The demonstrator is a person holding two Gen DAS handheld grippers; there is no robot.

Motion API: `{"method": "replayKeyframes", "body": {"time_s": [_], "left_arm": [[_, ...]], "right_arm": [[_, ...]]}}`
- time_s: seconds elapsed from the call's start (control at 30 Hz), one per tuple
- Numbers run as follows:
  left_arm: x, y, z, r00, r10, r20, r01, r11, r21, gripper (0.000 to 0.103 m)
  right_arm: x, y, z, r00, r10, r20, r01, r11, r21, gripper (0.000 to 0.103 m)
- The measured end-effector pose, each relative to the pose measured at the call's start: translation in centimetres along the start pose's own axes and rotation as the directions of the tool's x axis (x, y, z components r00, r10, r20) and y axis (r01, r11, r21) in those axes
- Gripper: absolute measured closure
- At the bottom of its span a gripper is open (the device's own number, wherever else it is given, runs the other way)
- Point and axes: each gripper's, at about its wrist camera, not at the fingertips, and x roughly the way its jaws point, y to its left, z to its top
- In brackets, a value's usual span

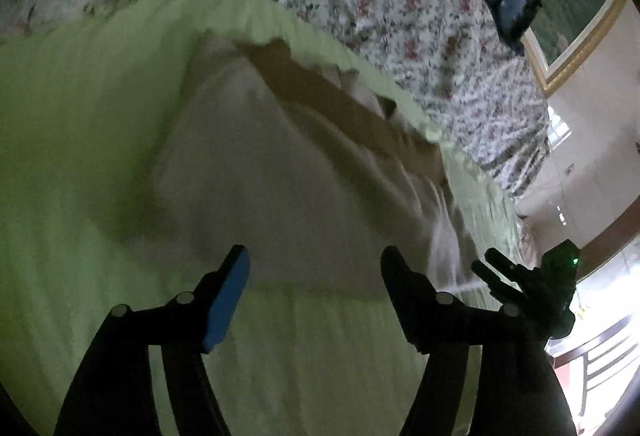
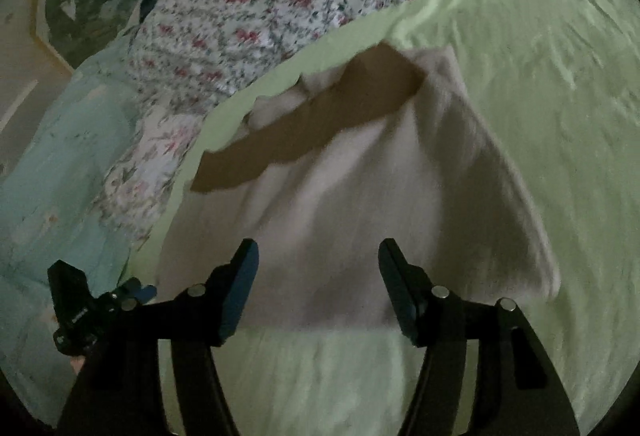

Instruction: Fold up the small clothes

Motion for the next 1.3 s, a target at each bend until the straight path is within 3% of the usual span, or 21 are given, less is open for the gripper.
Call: {"method": "replayKeyframes", "body": {"time_s": [0.17, 0.33, 0.5, 0.7, 0.9, 0.93, 1.0, 1.07, 1.13, 1.3], "left_arm": [[0.2, 0.4, -3.3, 1.0, -0.012, 0.009, 0.013, 0.996, -0.094, 0.029], [1.2, 0.9, -4.2, 1.0, -0.001, 0.001, 0.001, 0.99, -0.143, 0.025], [2.3, 1.5, -3.5, 1.0, 0.01, 0.014, -0.008, 0.982, -0.188, 0.022], [3.1, 3.4, -1.0, 0.996, 0.023, 0.082, 0.0, 0.961, -0.278, 0.02], [4.8, 4.7, 2.5, 0.984, 0.098, 0.149, -0.05, 0.953, -0.298, 0.023], [5.0, 4.7, 2.9, 0.982, 0.111, 0.151, -0.062, 0.953, -0.295, 0.025], [5.8, 4.4, 4.0, 0.98, 0.128, 0.155, -0.081, 0.957, -0.28, 0.041], [6.3, 4.5, 4.7, 0.985, 0.101, 0.142, -0.059, 0.96, -0.274, 0.081], [6.3, 4.1, 5.2, 0.984, 0.102, 0.145, -0.061, 0.963, -0.264, 0.088], [4.7, -0.3, 6.5, 0.974, 0.112, 0.196, -0.093, 0.99, -0.102, 0.095]], "right_arm": [[-1.0, -0.5, -2.7, 1.0, 0.009, -0.018, -0.009, 0.999, 0.032, 0.039], [-1.8, -0.4, -4.3, 0.999, 0.012, -0.037, -0.011, 0.999, 0.034, 0.039], [-2.0, -0.2, -5.5, 0.998, 0.023, -0.053, -0.021, 0.999, 0.038, 0.039], [-1.8, -0.2, -5.6, 0.998, 0.028, -0.061, -0.025, 0.999, 0.042, 0.039], [-1.1, 0.0, -4.9, 0.997, 0.041, -0.065, -0.038, 0.999, 0.038, 0.039], [-0.9, 0.1, -4.7, 0.997, 0.042, -0.065, -0.039, 0.998, 0.039, 0.039], [-0.4, 0.2, -4.0, 0.997, 0.046, -0.065, -0.044, 0.998, 0.035, 0.039], [0.1, 0.4, -3.1, 0.997, 0.049, -0.061, -0.048, 0.999, 0.022, 0.039], [0.5, 0.5, -1.9, 0.997, 0.051, -0.049, -0.051, 0.999, 0.006, 0.039], [1.6, 0.3, 1.4, 0.997, 0.066, -0.034, -0.067, 0.998, -0.021, 0.039]]}}
